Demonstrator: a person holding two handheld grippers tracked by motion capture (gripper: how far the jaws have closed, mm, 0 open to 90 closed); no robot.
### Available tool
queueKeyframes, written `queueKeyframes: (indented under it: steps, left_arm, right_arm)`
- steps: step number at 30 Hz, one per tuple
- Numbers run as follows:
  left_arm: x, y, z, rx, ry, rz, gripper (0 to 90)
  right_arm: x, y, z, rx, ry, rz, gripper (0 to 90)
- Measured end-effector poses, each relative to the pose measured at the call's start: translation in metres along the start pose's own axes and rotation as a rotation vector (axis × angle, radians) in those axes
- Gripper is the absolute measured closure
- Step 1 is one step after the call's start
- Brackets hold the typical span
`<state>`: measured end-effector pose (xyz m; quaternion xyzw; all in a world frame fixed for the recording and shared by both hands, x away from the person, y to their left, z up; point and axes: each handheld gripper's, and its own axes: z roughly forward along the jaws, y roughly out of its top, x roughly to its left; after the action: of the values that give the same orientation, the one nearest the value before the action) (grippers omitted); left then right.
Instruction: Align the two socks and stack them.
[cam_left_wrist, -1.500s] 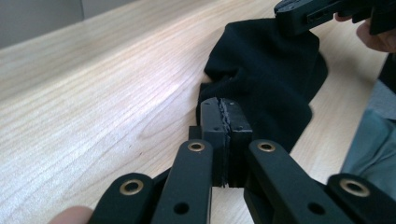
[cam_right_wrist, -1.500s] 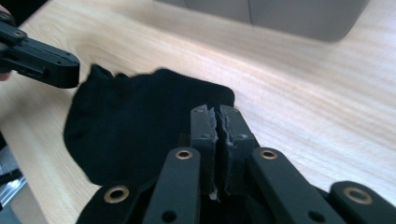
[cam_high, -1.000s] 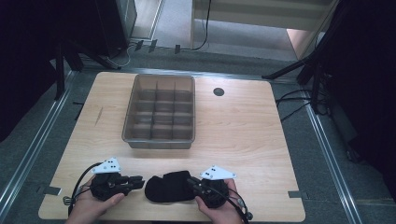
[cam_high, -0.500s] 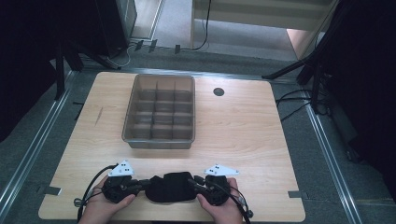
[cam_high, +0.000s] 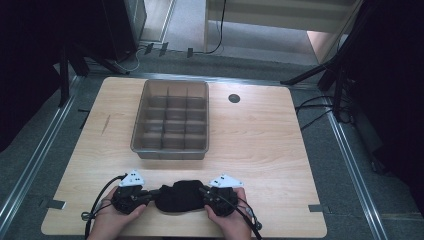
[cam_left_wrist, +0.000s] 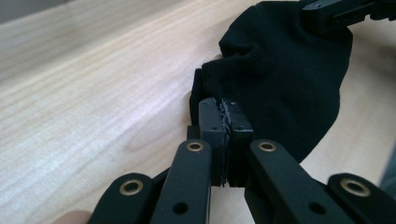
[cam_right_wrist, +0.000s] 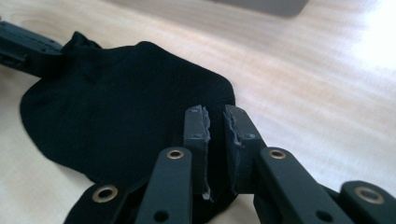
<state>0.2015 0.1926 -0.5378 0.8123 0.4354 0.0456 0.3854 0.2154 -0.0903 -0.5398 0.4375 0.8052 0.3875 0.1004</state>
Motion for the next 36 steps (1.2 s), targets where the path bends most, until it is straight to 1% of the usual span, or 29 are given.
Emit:
queueKeyframes:
  steps: [1,3,5,6,7,8,9,10,12,13,14,15,16,17,18,20,21,22,23,25,26,28,29,30,32,33,34,35,36]
  left_arm:
    - [0.002,0.001,0.002,-0.019,0.017,-0.008,89.6]
    - [0.002,0.002,0.001,-0.04,0.023,-0.017,89.6]
    - [0.003,0.002,-0.002,-0.071,0.017,-0.024,89.1]
    - [0.003,0.002,-0.002,-0.071,0.017,-0.024,88.4]
    - [0.005,0.002,-0.007,-0.092,-0.001,-0.038,87.4]
    - [0.005,0.002,-0.008,-0.103,-0.012,-0.044,86.0]
    - [0.005,0.002,-0.008,-0.103,-0.012,-0.044,83.8]
    - [0.006,0.002,-0.01,-0.109,-0.028,-0.052,81.5]
    - [0.006,0.002,-0.01,-0.095,-0.046,-0.051,78.3]
    - [0.006,0.002,-0.01,-0.095,-0.046,-0.051,77.0]
    - [0.004,0.001,-0.007,-0.077,-0.044,-0.047,76.6]
    - [0.004,0.001,-0.007,-0.077,-0.044,-0.047,76.8]
    - [0.003,0.001,-0.005,-0.073,-0.042,-0.047,79.2]
    - [0.002,0.001,-0.004,-0.07,-0.033,-0.044,83.4]
    - [0.0,0.001,-0.004,-0.067,-0.025,-0.038,86.0]
    - [0.0,0.002,-0.005,-0.077,-0.028,-0.04,88.7]
    - [0.0,0.002,-0.006,-0.08,-0.034,-0.038,89.0]
    - [0.0,0.002,-0.006,-0.08,-0.034,-0.038,89.1]
    - [0.0,0.003,-0.008,-0.095,-0.045,-0.044,89.2]
    - [0.0,0.004,-0.012,-0.112,-0.06,-0.054,89.2]
    - [0.0,0.004,-0.012,-0.112,-0.06,-0.054,89.2]
    - [0.0,0.005,-0.014,-0.113,-0.075,-0.056,89.2]
    - [0.001,0.005,-0.015,-0.116,-0.077,-0.06,89.1]
    - [0.002,0.005,-0.014,-0.112,-0.074,-0.06,88.8]
    - [0.002,0.004,-0.013,-0.107,-0.075,-0.062,87.0]
    - [0.004,0.002,-0.01,-0.095,-0.068,-0.069,83.5]
    - [0.004,0.001,-0.009,-0.087,-0.062,-0.07,80.9]
    - [0.004,0.001,-0.009,-0.087,-0.062,-0.07,79.7]
    - [0.004,0.001,-0.009,-0.088,-0.061,-0.067,79.7]
  right_arm:
    - [-0.002,0.003,0.003,-0.009,-0.012,-0.003,80.6]
    - [-0.004,0.005,0.002,-0.009,-0.008,0.0,79.8]
    - [-0.008,0.007,-0.005,-0.023,0.03,0.036,76.5]
    - [-0.008,0.007,-0.005,-0.023,0.03,0.036,76.5]
    - [-0.016,0.008,-0.016,-0.051,0.053,0.081,72.7]
    - [-0.02,0.008,-0.021,-0.067,0.054,0.099,72.0]
    - [-0.02,0.008,-0.021,-0.067,0.054,0.099,72.0]
    - [-0.029,0.008,-0.028,-0.076,0.062,0.147,69.8]
    - [-0.034,0.006,-0.031,-0.065,0.077,0.171,68.1]
    - [-0.034,0.006,-0.031,-0.065,0.077,0.171,68.1]
    - [-0.034,0.003,-0.03,-0.052,0.101,0.182,66.7]
    - [-0.034,0.003,-0.03,-0.052,0.101,0.182,66.7]
    - [-0.03,0.002,-0.026,-0.029,0.133,0.177,65.5]
    - [-0.028,0.002,-0.023,-0.013,0.137,0.168,65.5]
    - [-0.025,0.001,-0.02,0.004,0.134,0.158,70.0]
    - [-0.021,0.001,-0.016,0.028,0.112,0.133,80.8]
    - [-0.02,0.001,-0.016,0.027,0.113,0.129,83.6]
    - [-0.02,0.001,-0.016,0.027,0.113,0.129,83.6]
    - [-0.018,0.003,-0.02,0.006,0.108,0.113,85.2]
    - [-0.015,0.005,-0.028,-0.018,0.107,0.105,85.4]
    - [-0.015,0.005,-0.028,-0.018,0.107,0.105,85.4]
    - [-0.011,0.009,-0.038,-0.045,0.107,0.093,85.4]
    - [-0.007,0.01,-0.046,-0.044,0.118,0.074,83.5]
    - [-0.006,0.01,-0.047,-0.024,0.133,0.069,79.3]
    - [-0.005,0.009,-0.044,0.035,0.149,0.062,61.4]
    - [-0.004,0.007,-0.04,0.043,0.132,0.054,55.0]
    - [-0.005,0.006,-0.038,0.037,0.11,0.062,52.1]
    - [-0.007,0.006,-0.037,0.032,0.102,0.08,51.7]
    - [-0.007,0.006,-0.037,0.032,0.102,0.08,51.7]
